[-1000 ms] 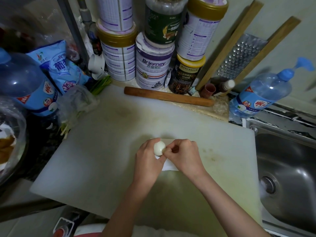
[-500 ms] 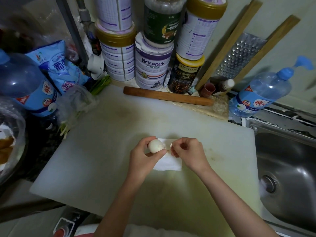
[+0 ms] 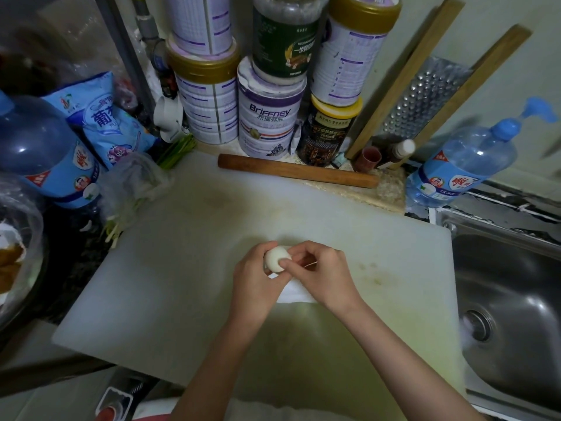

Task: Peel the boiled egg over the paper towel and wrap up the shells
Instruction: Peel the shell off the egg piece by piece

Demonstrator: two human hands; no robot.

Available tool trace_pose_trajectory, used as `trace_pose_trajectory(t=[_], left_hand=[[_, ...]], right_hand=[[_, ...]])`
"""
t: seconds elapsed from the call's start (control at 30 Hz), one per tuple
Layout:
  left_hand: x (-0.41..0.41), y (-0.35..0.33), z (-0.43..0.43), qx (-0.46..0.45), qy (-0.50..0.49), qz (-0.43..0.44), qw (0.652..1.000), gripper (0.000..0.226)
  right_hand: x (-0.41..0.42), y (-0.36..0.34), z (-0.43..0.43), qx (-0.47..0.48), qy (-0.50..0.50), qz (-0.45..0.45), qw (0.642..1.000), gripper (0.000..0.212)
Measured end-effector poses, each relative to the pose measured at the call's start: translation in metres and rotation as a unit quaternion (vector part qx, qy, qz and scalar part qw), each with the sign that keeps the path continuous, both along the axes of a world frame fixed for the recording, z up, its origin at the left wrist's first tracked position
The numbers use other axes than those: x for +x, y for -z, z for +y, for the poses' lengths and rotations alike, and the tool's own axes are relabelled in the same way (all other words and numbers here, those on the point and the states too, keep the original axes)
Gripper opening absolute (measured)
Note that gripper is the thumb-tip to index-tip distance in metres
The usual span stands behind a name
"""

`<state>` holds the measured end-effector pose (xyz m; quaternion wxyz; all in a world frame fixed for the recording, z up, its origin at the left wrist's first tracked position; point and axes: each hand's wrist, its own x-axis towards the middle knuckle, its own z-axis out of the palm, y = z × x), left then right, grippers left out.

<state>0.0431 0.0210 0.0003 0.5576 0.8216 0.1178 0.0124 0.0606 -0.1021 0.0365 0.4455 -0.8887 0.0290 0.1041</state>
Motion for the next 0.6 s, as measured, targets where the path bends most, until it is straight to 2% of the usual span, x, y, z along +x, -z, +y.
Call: trace_pose_trajectory(t=[0.23,0.4,0.53,0.6], left_hand=[[0.0001,-0.0023,-0.0014,-0.007,-0.009,0.005,1.0,0.049],[-0.0004,-0.0013,-0.003,-0.001,-0.012,-0.003,1.0,0.048],[-0.0004,0.0005,-0.0039,0.013,-0.006,-0.014,1.0,0.045],[-0.0004,0.0016,-0.0036,0.006,-0.009,-0.011,1.0,0.045]], right_hand=[[-0.0017,0.0002,0.0004,0.038,0.033,-0.026,0.998,0.003],[-0.003,0.0011,-0.0012,0.006,0.018,-0.059,0.998,0.007],[-0.003,0.0016,-0.0024,-0.062,-0.029,-0.104,0.992,0.007],[-0.0008,0.0014,-0.0041,-0.065,-0.041,-0.098,0.992,0.01]])
